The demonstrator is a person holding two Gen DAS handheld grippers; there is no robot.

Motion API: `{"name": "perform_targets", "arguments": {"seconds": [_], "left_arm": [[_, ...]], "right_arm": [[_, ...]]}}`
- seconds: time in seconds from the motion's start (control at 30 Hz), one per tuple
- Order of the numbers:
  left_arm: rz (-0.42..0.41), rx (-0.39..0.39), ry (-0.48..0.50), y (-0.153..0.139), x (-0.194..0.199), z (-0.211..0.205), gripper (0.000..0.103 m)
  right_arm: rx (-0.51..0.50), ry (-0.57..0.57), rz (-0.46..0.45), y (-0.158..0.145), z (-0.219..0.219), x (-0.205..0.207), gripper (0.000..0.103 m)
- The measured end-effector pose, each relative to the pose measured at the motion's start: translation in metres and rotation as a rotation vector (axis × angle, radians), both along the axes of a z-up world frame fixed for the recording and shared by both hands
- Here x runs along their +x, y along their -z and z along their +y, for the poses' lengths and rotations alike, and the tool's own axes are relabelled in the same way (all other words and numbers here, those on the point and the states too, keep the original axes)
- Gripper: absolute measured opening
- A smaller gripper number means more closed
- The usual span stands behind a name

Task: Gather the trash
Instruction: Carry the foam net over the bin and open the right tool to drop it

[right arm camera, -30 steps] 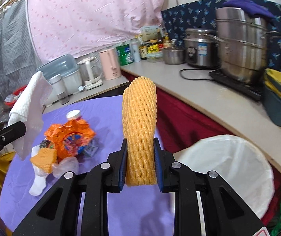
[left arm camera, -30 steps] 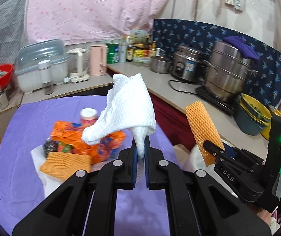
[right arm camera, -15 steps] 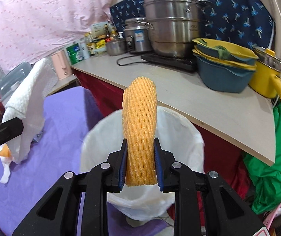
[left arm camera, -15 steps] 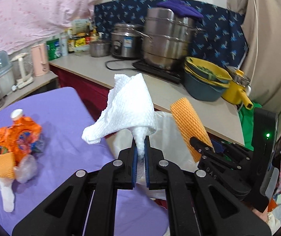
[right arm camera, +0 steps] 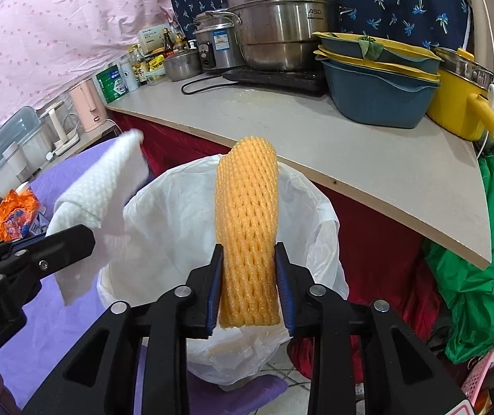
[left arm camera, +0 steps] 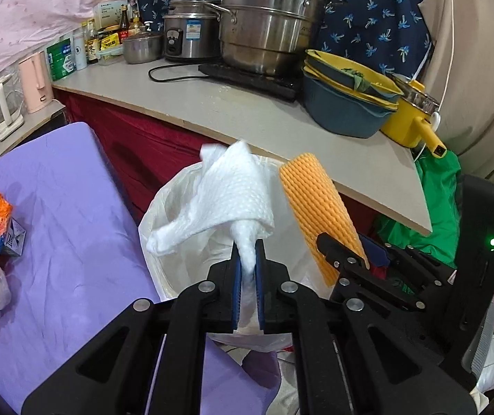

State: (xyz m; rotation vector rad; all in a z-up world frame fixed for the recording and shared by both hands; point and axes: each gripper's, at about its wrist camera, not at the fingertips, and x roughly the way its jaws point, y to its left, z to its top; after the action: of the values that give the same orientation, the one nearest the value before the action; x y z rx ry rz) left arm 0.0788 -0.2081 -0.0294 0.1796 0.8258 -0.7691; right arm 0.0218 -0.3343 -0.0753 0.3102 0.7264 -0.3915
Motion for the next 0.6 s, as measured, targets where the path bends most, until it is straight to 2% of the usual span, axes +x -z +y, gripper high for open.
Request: {"name": "perform_targets", "arguments": {"seconds": [0.07, 0.13, 0.17, 0.2, 0.3, 0.6], "left_arm": [[-0.004, 0.009, -0.008, 0.002, 0.001, -0.001, 0.009], [-0.003, 0.020, -0.024, 0.004, 0.004, 0.000, 0.024], [-0.004, 0.019, -0.032, 0.004, 0.005, 0.001, 0.036], [-0.008, 0.015, -0.043, 0.004, 0.005, 0.002, 0.044], [-0.025, 0.014, -0.067, 0.000, 0.007, 0.007, 0.055], [-0.052, -0.005, -0.139, -0.015, 0.014, 0.029, 0.063]], "right_arm": [[-0.004, 0.008, -0.002, 0.000, -0.001, 0.000, 0.041], [-0.014, 0.017, -0.013, -0.002, -0.002, -0.001, 0.052], [-0.017, 0.021, -0.019, -0.003, -0.002, -0.001, 0.054], [-0.019, 0.024, -0.023, -0.004, -0.003, -0.001, 0.057], [-0.019, 0.030, -0.036, -0.009, -0.004, -0.002, 0.057], [-0.033, 0.020, -0.079, -0.028, 0.001, -0.005, 0.061]]}}
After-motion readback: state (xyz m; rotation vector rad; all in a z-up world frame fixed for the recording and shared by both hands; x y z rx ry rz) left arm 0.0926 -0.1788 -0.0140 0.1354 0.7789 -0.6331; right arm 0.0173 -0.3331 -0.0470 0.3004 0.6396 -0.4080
